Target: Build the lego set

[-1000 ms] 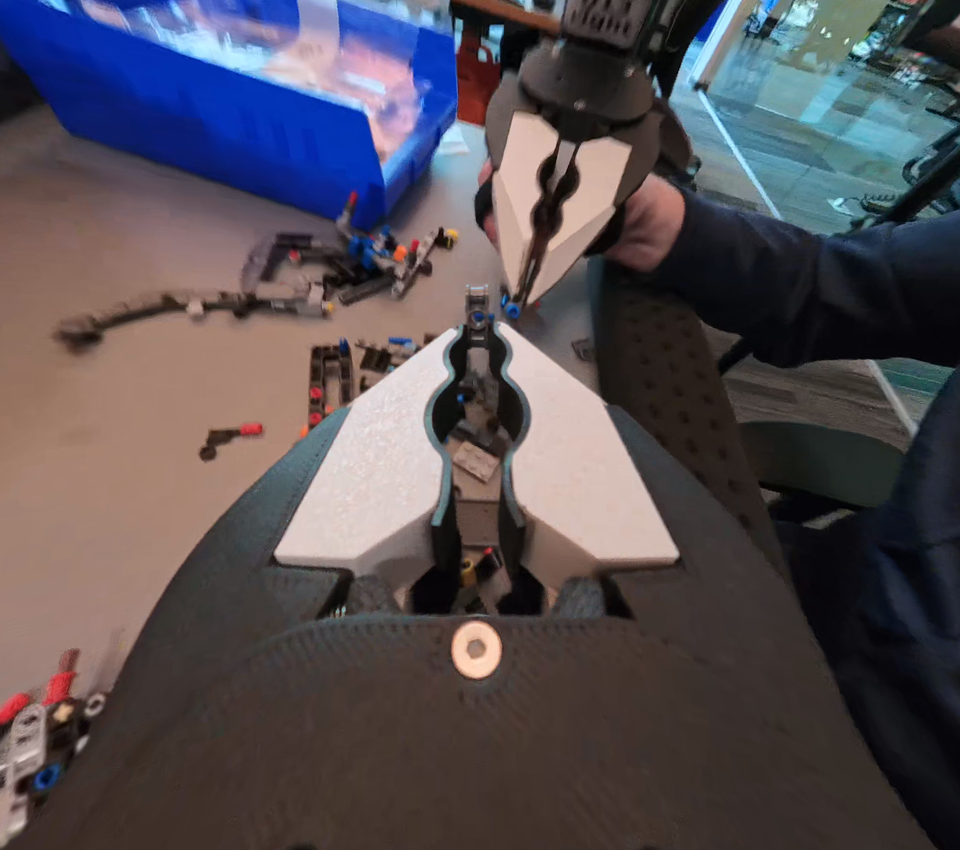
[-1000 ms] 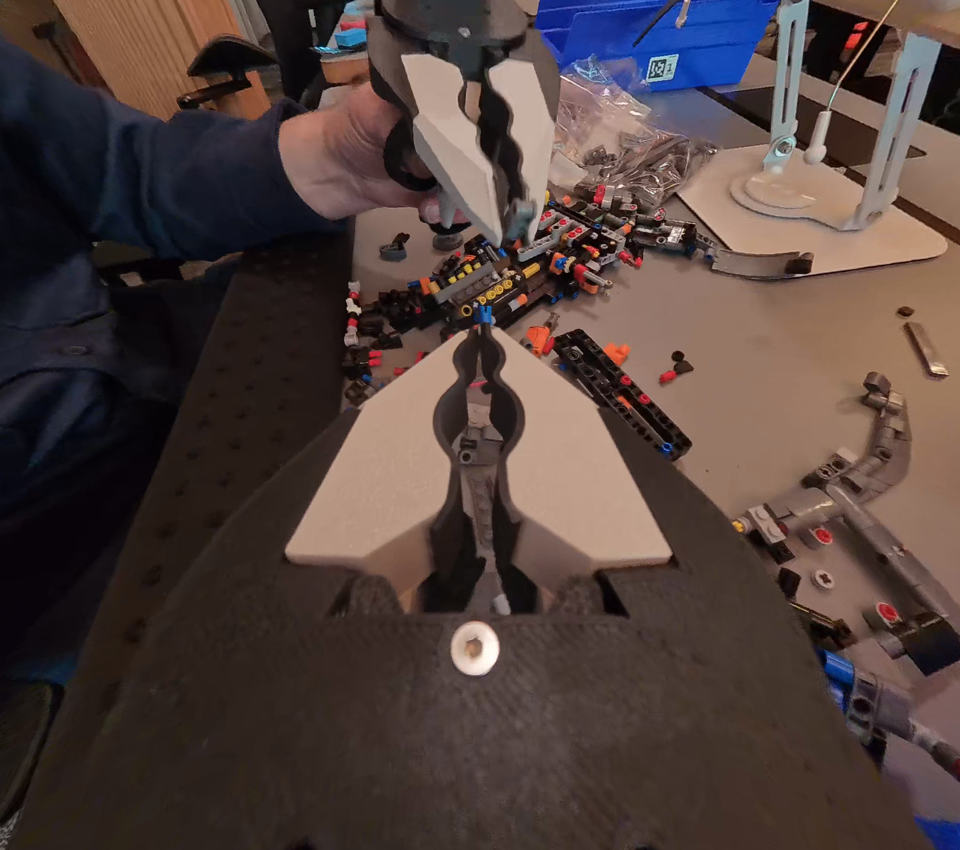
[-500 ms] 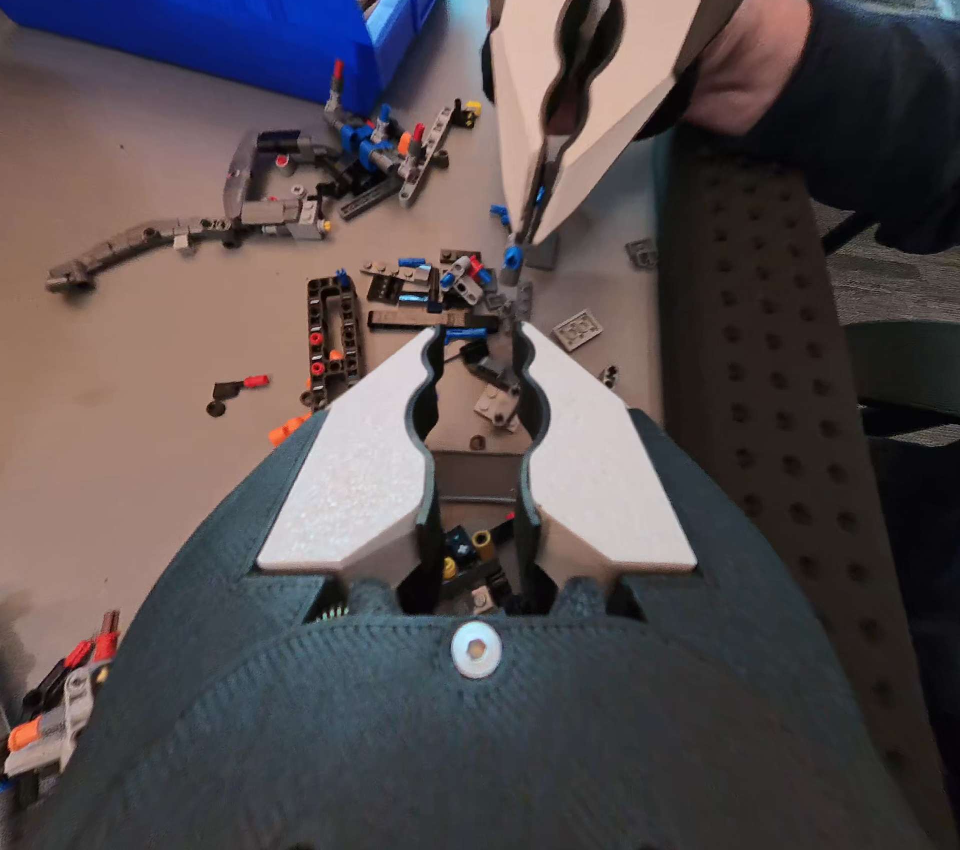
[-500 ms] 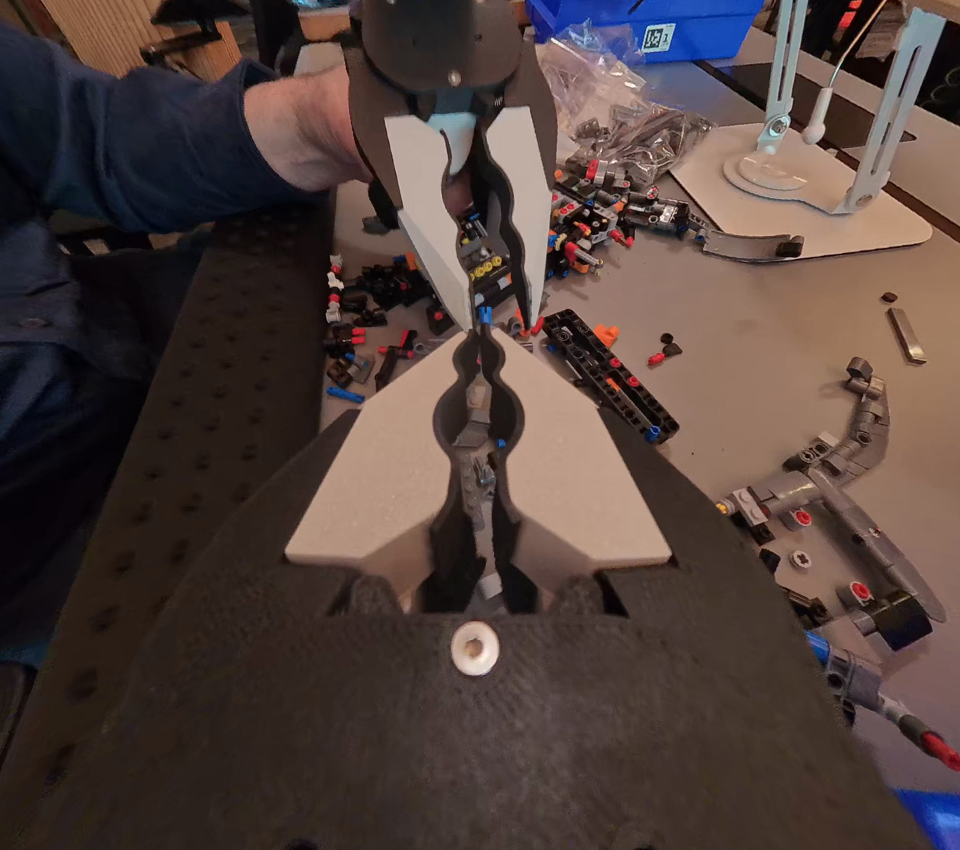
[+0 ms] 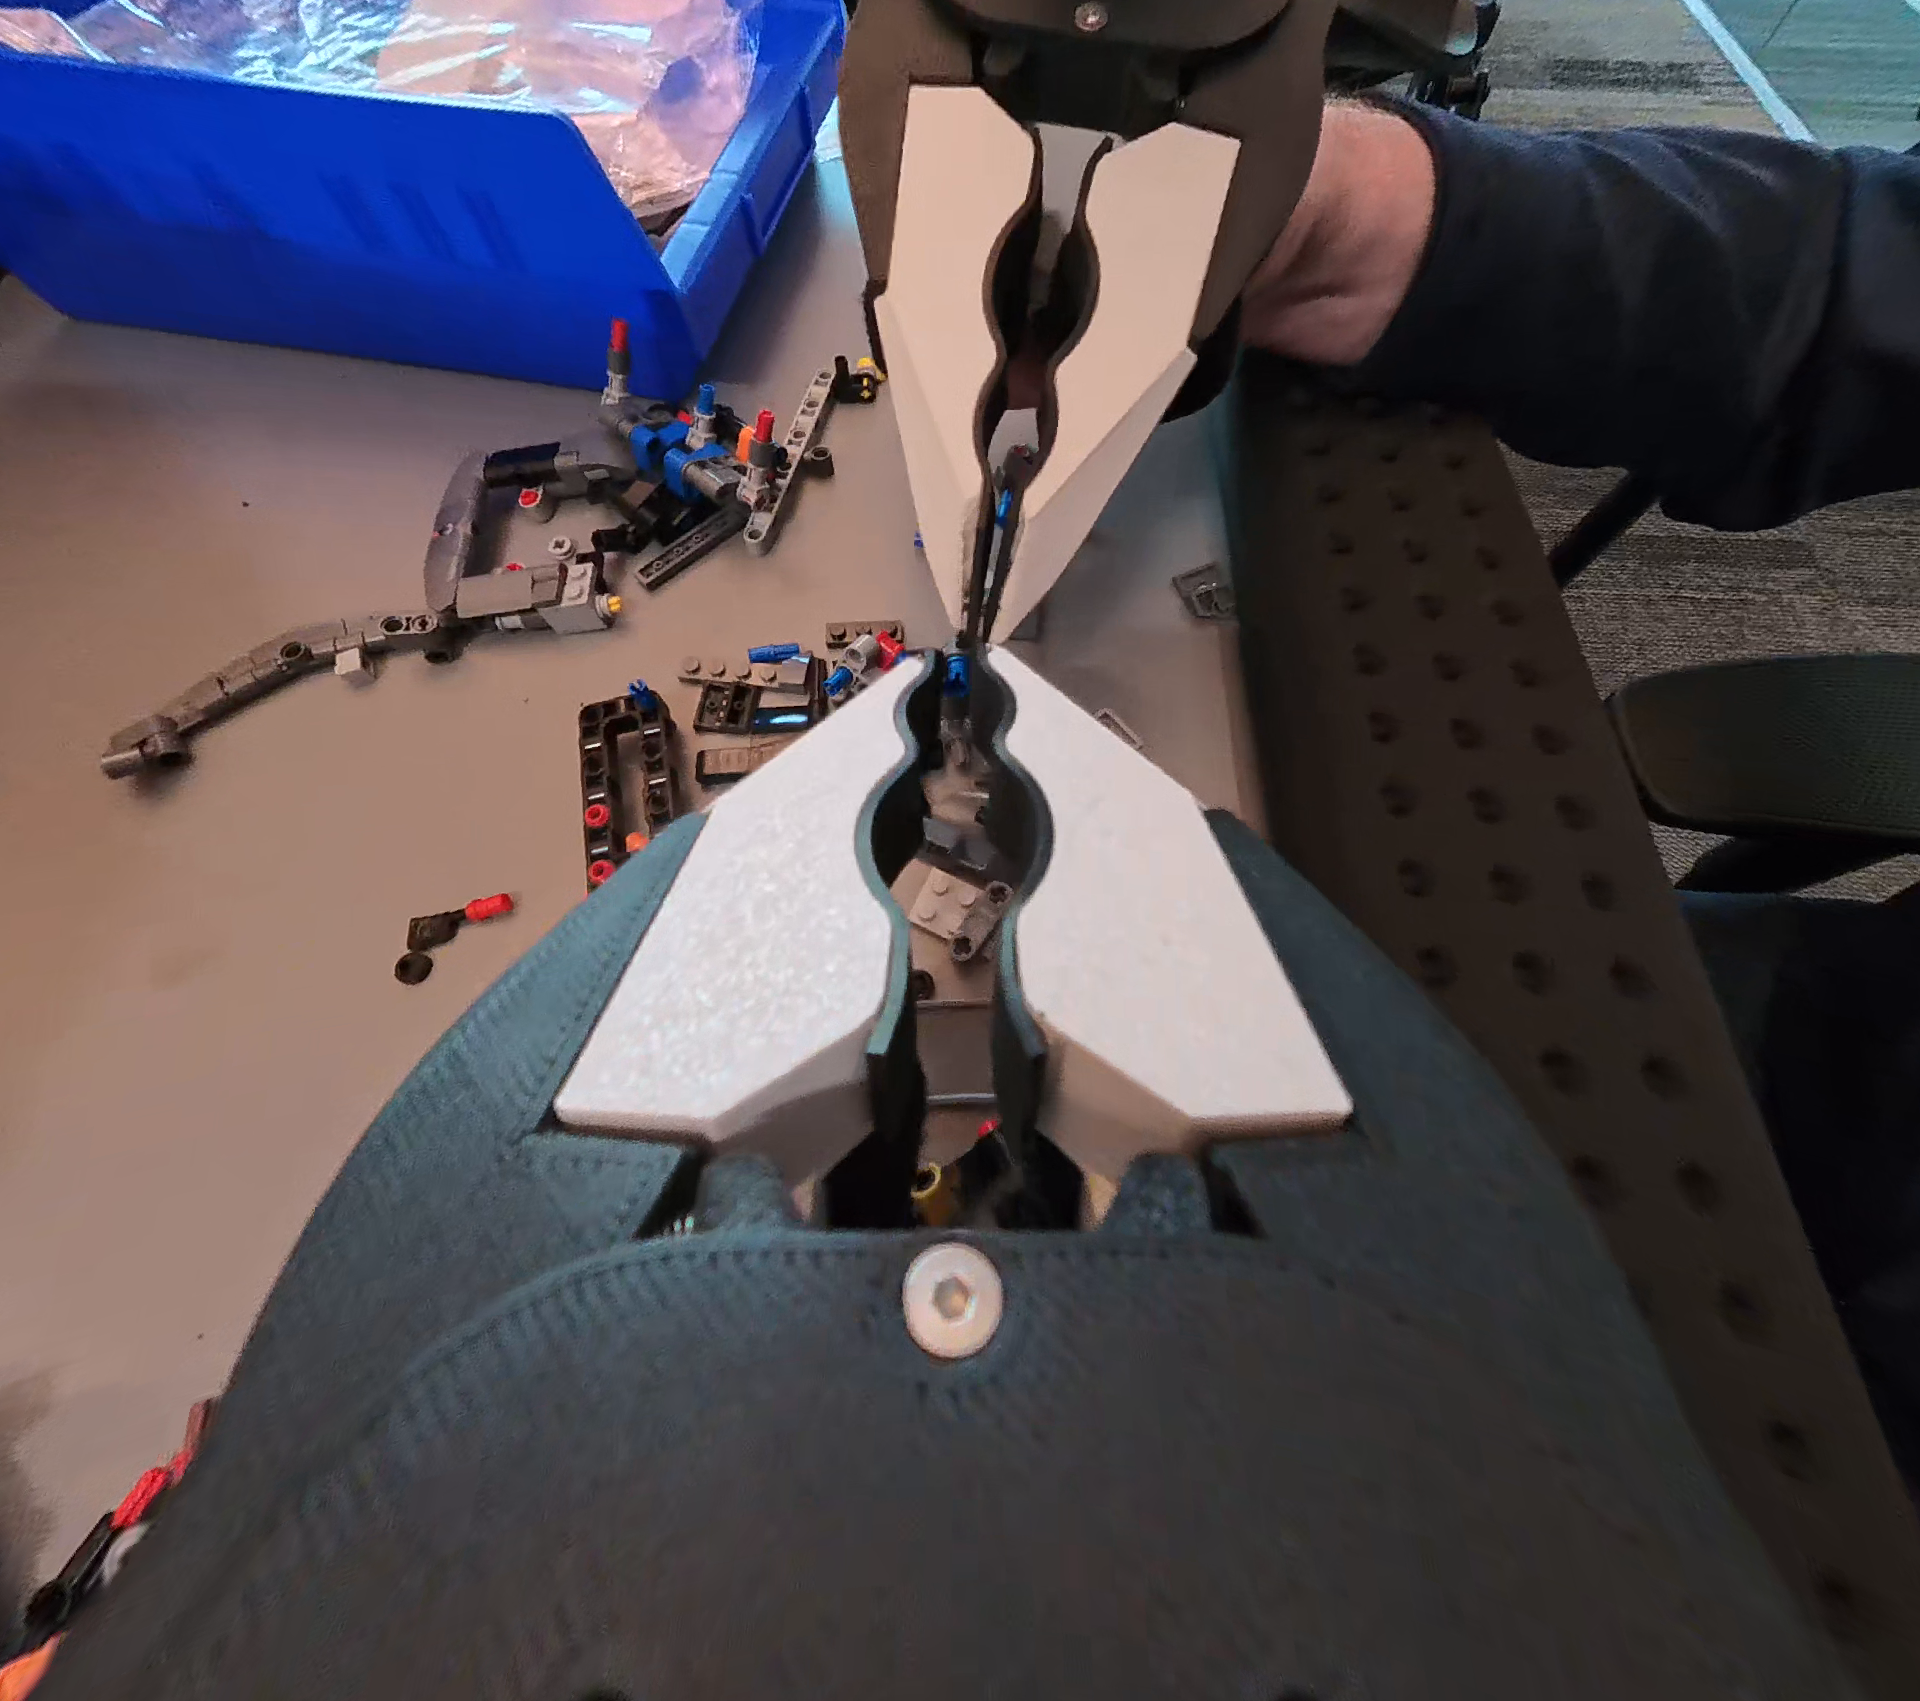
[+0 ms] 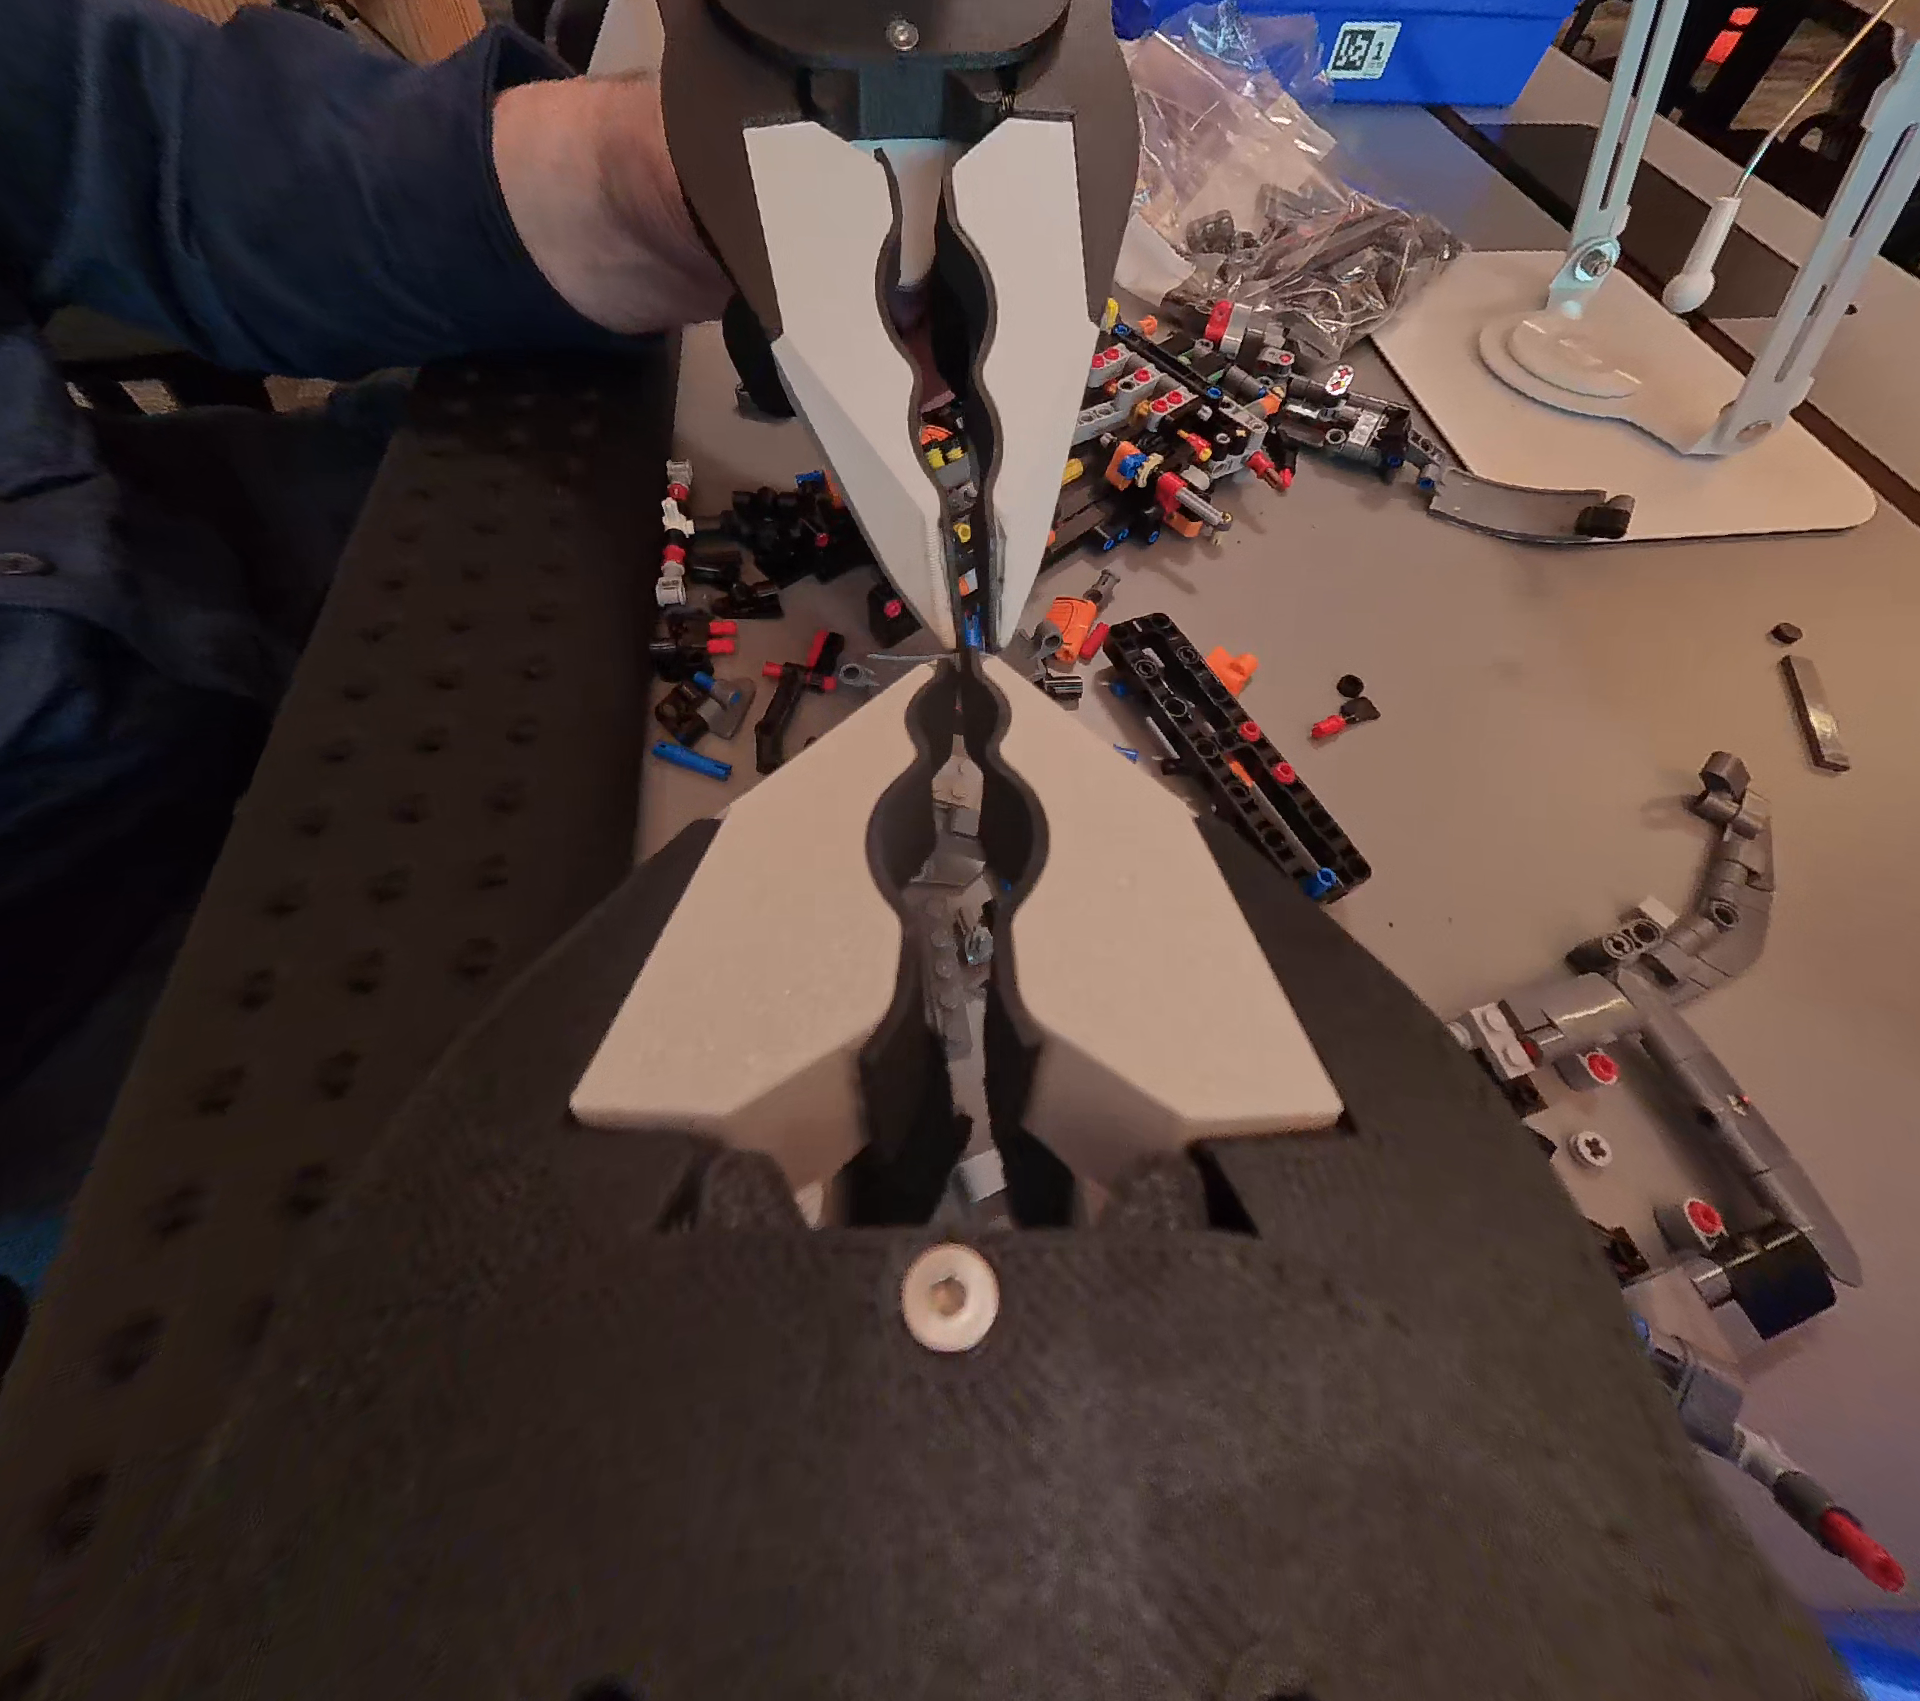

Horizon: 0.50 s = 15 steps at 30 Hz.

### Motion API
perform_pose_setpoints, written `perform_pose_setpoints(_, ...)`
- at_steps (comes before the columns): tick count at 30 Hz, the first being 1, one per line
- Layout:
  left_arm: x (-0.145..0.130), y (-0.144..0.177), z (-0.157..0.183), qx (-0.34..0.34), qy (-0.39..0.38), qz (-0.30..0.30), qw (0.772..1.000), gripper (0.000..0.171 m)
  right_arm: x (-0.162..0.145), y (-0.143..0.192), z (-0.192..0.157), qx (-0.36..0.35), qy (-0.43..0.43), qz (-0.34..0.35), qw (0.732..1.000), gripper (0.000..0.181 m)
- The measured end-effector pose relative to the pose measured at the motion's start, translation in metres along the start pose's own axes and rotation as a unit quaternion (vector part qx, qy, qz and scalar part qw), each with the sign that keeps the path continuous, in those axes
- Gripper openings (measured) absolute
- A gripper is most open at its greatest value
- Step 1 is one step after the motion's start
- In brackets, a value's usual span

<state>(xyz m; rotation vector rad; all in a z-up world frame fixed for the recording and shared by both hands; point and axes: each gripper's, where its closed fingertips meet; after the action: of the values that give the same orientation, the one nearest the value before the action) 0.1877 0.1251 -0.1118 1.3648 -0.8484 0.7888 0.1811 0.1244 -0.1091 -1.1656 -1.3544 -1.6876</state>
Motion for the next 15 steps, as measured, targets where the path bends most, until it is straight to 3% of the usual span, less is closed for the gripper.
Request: perform_pose_setpoints(15, 0.0013, 0.0019, 0.0005, 0.008, -0.018, -0.001, 1.0, 0.002, 0.0032, 0.0021, -0.0007, 0.007, -0.007, 0.013, 1.0, 0.0)
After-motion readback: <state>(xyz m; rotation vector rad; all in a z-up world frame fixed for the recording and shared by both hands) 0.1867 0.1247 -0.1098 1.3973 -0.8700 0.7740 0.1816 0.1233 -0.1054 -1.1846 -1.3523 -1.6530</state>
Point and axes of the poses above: each gripper's, where its closed fingertips meet, y back along the fingers, x out of its top, z = x × y across the jaws, and after that the axes turned 1 degree about y, right-handed
